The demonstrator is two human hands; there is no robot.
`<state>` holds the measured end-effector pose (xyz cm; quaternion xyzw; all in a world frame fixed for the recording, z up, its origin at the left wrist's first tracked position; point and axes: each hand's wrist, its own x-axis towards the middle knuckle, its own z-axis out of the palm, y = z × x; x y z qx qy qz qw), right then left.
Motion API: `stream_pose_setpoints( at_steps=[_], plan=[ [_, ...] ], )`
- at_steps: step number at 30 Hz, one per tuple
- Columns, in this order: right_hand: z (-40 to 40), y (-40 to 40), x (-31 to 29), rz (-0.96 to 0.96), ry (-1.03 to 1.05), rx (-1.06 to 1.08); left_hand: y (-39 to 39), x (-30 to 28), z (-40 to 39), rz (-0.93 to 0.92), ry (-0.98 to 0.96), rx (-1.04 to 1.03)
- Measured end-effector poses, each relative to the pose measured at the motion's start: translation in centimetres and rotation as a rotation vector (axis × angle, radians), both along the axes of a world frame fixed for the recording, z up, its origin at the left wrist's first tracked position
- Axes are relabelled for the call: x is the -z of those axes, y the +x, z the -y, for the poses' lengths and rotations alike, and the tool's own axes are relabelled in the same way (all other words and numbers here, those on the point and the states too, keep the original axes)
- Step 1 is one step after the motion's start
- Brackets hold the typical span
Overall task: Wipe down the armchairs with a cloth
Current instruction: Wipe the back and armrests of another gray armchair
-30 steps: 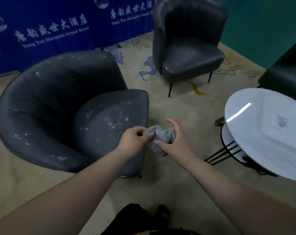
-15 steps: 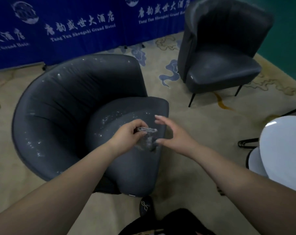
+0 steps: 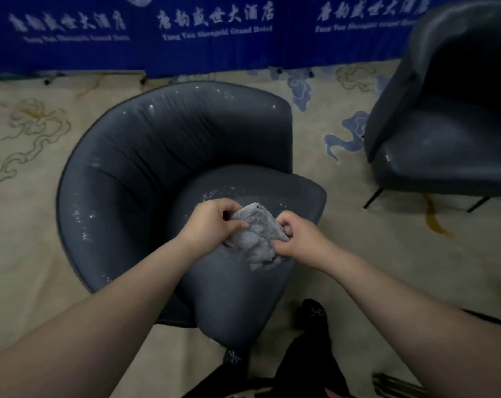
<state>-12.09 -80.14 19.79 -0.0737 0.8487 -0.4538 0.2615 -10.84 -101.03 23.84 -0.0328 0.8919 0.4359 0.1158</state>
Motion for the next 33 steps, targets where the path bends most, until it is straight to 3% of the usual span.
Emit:
stream_pose_setpoints(
  at_steps=[6,11,16,20,23,25,29,33],
  plan=[
    [-1.3,-4.7,-0.2,0.348,-0.277,0.308,-1.4,0.9,-5.8,-0.387,-0.245,-0.087],
    [-4.5,-9.3,-1.0,0.501,-0.475,0.438,-2.5,2.3,-10.9,-0.530,-0.318,-0.032],
    [-6.2,-12.7,-1.4,0.717,-0.691,0.239,-2.8,3.0,-12.9,-0.386,-0.376,-0.039],
    [-5.1,-13.2,-0.4,0.644,-0.622,0.063,-2.7,3.3,-12.2,-0.349,-0.415,-0.016],
    [-3.7,-14.0,0.2,0.594,-0.541,0.015,-3.1,3.5,-10.7,-0.380,-0.299,-0.345],
    [-2.8,-14.9,0.5,0.540,-0.433,-0.059,-3.6,3.8,-9.2,-0.301,-0.218,-0.536],
    [-0.4,-16.5,1.4,0.501,-0.379,-0.118,-4.9,5.2,-7.0,-0.073,-0.018,-0.475],
    [2.3,-17.2,2.5,0.468,-0.391,-0.021,-6.5,6.9,-5.8,-0.036,0.118,-0.573]
  ],
)
